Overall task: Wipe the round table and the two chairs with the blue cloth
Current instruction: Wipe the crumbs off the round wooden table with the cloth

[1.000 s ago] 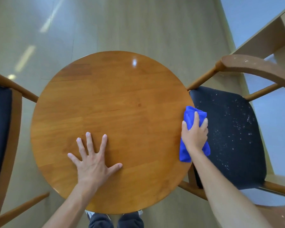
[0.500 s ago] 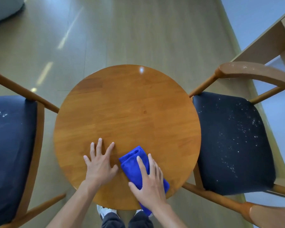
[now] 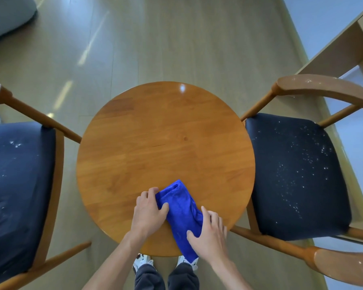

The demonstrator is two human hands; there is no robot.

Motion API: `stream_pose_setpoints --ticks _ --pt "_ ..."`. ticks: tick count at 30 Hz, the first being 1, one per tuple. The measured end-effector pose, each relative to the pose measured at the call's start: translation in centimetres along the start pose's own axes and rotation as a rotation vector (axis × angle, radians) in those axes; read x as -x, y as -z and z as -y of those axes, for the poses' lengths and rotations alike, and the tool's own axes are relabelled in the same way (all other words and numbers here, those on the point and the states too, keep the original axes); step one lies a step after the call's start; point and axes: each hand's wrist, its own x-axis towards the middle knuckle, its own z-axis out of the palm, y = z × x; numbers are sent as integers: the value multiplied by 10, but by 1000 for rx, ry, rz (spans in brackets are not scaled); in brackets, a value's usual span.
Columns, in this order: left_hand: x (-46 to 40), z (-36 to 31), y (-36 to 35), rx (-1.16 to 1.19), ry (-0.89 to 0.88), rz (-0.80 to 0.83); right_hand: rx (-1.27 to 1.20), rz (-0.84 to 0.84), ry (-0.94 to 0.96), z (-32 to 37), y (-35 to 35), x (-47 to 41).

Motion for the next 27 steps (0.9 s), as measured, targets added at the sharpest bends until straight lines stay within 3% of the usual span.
stream_pose_setpoints --ticks 6,9,16,21,24,27 --pt "-9 -20 -6 338 374 21 24 -41 69 11 2 -3" --pt "-9 -28 -6 412 385 28 -33 -60 135 17 1 0" --pt "22 -51 11 429 130 24 -230 -121 178 28 21 14" --pt "65 -89 42 195 -269 24 -388 -279 312 24 84 35" --pt "87 -117 69 61 -508 67 -305 -366 493 20 137 48" --pt "108 -150 100 -63 -666 138 -113 -332 652 23 192 62"
